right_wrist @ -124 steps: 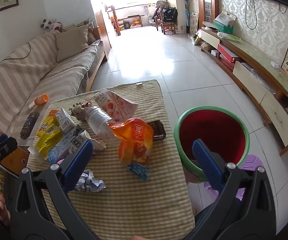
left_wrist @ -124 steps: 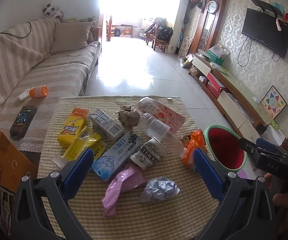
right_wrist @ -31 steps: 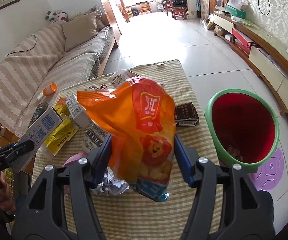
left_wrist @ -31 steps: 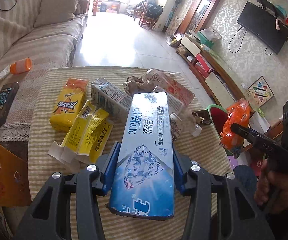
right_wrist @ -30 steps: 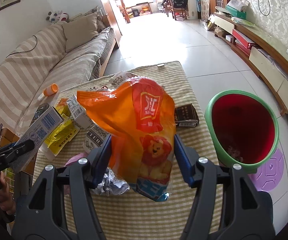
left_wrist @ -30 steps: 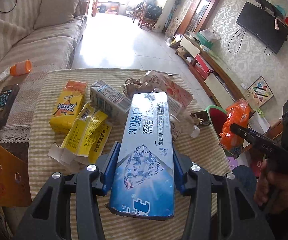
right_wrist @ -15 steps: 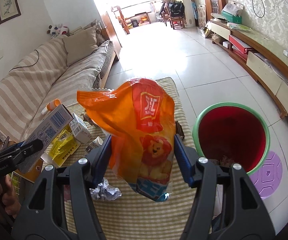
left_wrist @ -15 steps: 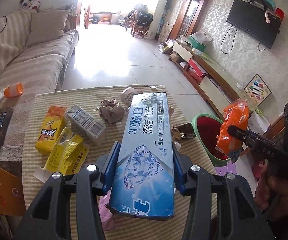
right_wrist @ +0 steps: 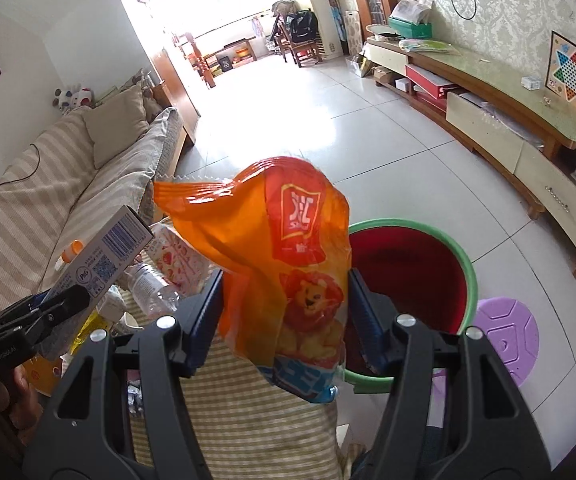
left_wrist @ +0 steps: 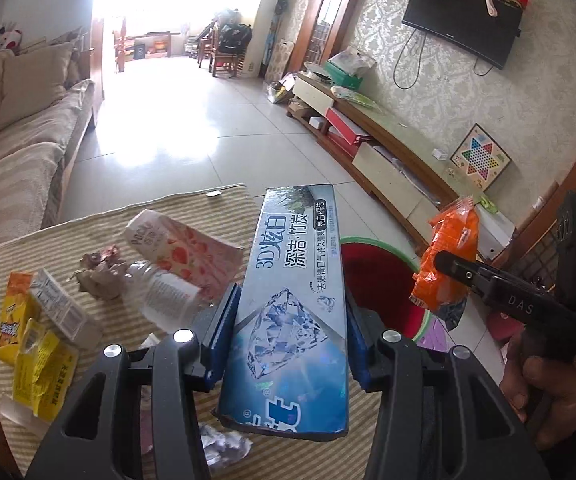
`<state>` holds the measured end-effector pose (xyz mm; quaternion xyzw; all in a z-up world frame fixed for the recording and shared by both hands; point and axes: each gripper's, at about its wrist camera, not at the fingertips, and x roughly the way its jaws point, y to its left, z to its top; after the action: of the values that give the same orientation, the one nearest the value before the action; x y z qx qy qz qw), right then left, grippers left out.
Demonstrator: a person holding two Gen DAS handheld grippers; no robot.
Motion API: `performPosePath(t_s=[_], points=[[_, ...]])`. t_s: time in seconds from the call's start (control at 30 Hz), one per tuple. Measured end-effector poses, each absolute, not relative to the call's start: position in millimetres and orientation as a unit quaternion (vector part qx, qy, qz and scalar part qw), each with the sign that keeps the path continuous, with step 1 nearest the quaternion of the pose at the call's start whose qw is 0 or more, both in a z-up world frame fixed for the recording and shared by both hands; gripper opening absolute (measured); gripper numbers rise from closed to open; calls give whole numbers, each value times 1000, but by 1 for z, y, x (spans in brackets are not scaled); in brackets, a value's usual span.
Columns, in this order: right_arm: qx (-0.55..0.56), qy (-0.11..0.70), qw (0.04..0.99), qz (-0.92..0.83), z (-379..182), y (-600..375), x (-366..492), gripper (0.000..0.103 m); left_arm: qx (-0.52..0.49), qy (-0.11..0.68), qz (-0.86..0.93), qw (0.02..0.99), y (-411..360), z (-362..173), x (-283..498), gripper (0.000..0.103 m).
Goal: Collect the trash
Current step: 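Carry the chip bag and toothpaste box over the bucket and release both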
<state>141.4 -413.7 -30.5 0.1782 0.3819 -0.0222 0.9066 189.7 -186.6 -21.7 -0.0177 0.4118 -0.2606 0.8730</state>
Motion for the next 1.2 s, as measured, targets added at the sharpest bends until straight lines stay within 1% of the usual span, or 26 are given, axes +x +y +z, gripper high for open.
performPosePath(t_s=[0.3, 0.6, 0.8, 1.0, 1.03, 1.07, 1.1, 1.13, 1.17, 1.2], points=[[196, 386, 900, -55, -43, -466, 143, 59, 1, 422, -313, 851, -269, -31, 198, 45], [226, 398, 886, -69, -69, -512, 145, 59, 9, 449, -332, 830, -325, -53, 210, 45], [243, 413, 875, -70, -90, -527, 148, 59, 14, 466, -329, 821, -351, -70, 218, 46], [244, 424, 870, -63, -101, -528, 154, 60, 4, 475, -326, 817, -355, -76, 227, 46], [244, 424, 870, -63, -101, -527, 156, 62, 3, 475, -324, 818, -356, -76, 229, 47], [245, 423, 870, -65, -102, -529, 157, 66, 5, 474, -319, 821, -355, -76, 229, 52], [247, 422, 870, -68, -102, -529, 158, 69, 13, 471, -311, 826, -358, -74, 229, 53], [248, 422, 869, -70, -102, -530, 160, 81, 19, 467, -305, 830, -358, -72, 230, 65], [250, 420, 869, -73, -101, -531, 160, 88, 15, 461, -306, 833, -357, -70, 229, 75], [250, 418, 870, -75, -101, -532, 159, 89, 8, 457, -309, 834, -355, -67, 229, 77]])
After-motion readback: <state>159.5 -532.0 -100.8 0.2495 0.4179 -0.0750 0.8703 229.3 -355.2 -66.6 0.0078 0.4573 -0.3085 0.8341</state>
